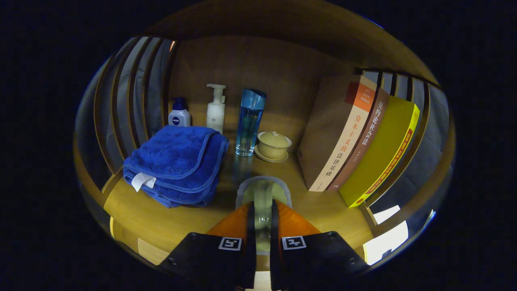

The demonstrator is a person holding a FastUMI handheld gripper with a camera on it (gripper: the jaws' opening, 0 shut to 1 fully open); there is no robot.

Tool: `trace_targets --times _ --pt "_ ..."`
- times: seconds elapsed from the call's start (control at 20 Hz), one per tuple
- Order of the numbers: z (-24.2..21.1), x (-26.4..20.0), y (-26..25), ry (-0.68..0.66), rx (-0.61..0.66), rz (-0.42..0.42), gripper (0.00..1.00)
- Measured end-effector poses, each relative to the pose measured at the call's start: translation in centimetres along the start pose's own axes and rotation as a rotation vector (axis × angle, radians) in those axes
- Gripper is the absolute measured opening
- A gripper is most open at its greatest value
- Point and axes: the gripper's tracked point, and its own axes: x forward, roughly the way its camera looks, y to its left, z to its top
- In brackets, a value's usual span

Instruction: Pull open the drawer, take out the items inside it, and place them on the countertop above the cabinet.

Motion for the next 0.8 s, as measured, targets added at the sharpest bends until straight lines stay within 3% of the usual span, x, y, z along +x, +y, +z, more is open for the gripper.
trace_targets --times 0.45,0.6,0.8 --pt "-1.6 0.6 -0.1 0.039 0.047 0.025 0.31" --pt "-1.5 0.4 -0.3 0.02 0.067 0.015 0.39" --pt "-1.2 0.0 -0.1 0.008 0.069 0.031 0.66"
